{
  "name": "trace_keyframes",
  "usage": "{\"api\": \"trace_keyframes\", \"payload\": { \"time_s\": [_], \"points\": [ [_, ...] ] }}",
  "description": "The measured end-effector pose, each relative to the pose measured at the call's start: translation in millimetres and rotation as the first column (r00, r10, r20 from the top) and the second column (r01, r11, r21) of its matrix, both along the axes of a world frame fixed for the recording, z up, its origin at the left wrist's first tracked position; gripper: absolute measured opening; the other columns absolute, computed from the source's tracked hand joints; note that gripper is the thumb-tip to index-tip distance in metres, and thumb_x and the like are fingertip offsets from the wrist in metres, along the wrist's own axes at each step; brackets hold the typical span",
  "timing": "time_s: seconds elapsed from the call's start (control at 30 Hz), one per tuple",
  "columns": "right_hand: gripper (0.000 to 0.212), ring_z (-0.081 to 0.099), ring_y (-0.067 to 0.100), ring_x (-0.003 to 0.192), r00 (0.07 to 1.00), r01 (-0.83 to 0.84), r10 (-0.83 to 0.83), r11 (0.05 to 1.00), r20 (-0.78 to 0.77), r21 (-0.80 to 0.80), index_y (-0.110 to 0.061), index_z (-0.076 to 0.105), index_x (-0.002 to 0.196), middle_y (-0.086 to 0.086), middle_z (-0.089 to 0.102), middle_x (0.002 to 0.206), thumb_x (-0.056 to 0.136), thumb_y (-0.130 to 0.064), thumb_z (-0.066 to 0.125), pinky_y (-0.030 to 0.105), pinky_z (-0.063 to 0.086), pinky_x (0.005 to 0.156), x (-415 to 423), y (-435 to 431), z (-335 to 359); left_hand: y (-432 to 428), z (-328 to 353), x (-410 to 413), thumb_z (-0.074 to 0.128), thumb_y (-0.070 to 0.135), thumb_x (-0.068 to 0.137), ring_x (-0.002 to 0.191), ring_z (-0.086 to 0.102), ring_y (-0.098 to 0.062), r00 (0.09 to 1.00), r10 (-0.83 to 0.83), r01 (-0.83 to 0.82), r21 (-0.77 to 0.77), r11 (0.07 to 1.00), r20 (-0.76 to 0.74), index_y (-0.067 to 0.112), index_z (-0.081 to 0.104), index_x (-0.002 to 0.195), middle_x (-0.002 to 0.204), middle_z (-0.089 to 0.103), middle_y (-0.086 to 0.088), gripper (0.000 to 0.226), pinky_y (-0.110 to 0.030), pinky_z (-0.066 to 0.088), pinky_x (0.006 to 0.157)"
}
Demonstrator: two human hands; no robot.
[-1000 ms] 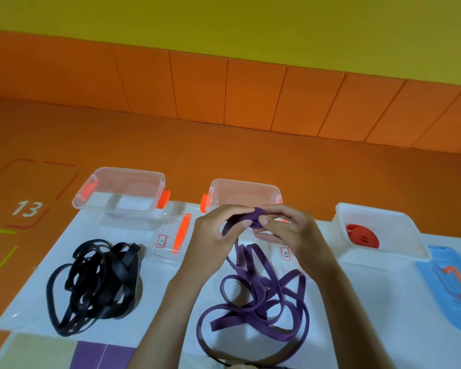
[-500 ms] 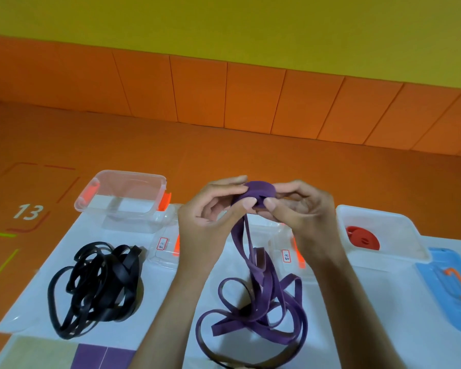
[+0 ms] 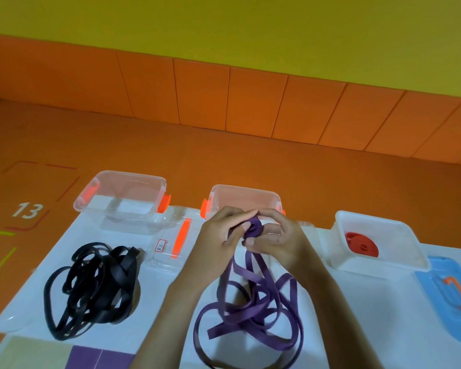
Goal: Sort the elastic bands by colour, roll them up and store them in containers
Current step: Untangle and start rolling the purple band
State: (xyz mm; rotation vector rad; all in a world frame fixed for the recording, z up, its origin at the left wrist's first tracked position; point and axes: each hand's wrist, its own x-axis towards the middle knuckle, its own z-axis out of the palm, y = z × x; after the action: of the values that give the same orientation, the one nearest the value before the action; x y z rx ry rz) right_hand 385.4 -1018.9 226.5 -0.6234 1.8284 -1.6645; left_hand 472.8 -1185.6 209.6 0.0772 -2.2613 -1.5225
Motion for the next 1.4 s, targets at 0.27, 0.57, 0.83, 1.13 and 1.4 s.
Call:
{"api": "trace_keyframes", "payload": {
  "time_s": [0.27, 0.57, 0.83, 1.13, 1.4],
  "points": [
    [0.019, 0.079, 0.034, 0.096, 0.979, 0.168, -0.149, 0.976, 0.141, -0.137, -0.022, 0.071, 0.111, 0.018, 0.080, 0.101, 0.093, -0.024, 0.078, 0.040, 0.064, 0.089, 1, -2, 2, 5, -4, -4, 0.070, 0.030, 0.102, 0.120, 0.066, -0.006, 0.997, 0.078, -0.074, 0.146, 0.986, -0.019, 0.041, 0.062, 0.130, 0.122, 0.071, 0.022, 0.031, -0.019, 0.050, 0.101],
    [0.023, 0.074, 0.018, 0.099, 0.994, 0.107, -0.104, 0.988, 0.029, -0.111, -0.030, 0.073, 0.115, 0.001, 0.077, 0.113, 0.092, -0.034, 0.074, 0.030, 0.060, 0.083, 2, -2, 13, -1, 4, -3, 0.084, 0.015, 0.089, 0.112, 0.074, -0.022, 0.983, 0.121, -0.072, 0.320, 0.945, -0.137, 0.037, 0.081, 0.114, 0.115, 0.079, 0.007, 0.033, -0.032, 0.059, 0.097],
    [0.022, 0.078, 0.035, 0.095, 0.996, 0.079, -0.083, 0.983, -0.018, -0.164, -0.014, 0.077, 0.106, 0.017, 0.075, 0.106, 0.085, -0.021, 0.082, 0.036, 0.065, 0.083, -5, 3, 27, -7, 20, 2, 0.092, 0.024, 0.077, 0.102, 0.077, -0.015, 0.992, 0.064, -0.024, 0.341, 0.940, -0.107, 0.040, 0.075, 0.111, 0.106, 0.081, 0.007, 0.040, -0.020, 0.058, 0.087],
    [0.022, 0.075, 0.031, 0.108, 0.999, 0.046, -0.044, 0.976, 0.015, -0.213, -0.015, 0.074, 0.112, 0.012, 0.077, 0.115, 0.091, -0.017, 0.079, 0.037, 0.063, 0.091, -1, -1, 27, -12, 31, 7, 0.082, 0.022, 0.089, 0.116, 0.071, -0.018, 0.979, 0.047, 0.019, 0.315, 0.949, -0.200, 0.040, 0.077, 0.123, 0.120, 0.077, 0.009, 0.039, -0.025, 0.056, 0.096],
    [0.027, 0.080, 0.036, 0.085, 0.997, 0.023, -0.033, 0.992, -0.076, -0.124, -0.023, 0.072, 0.112, 0.008, 0.078, 0.107, 0.087, -0.023, 0.084, 0.032, 0.066, 0.077, -7, 5, 39, -9, 31, 2, 0.068, 0.025, 0.102, 0.121, 0.065, -0.013, 0.986, -0.022, 0.019, -0.019, 1.000, -0.163, 0.030, 0.068, 0.137, 0.126, 0.069, 0.018, 0.036, -0.021, 0.050, 0.099]
  ]
}}
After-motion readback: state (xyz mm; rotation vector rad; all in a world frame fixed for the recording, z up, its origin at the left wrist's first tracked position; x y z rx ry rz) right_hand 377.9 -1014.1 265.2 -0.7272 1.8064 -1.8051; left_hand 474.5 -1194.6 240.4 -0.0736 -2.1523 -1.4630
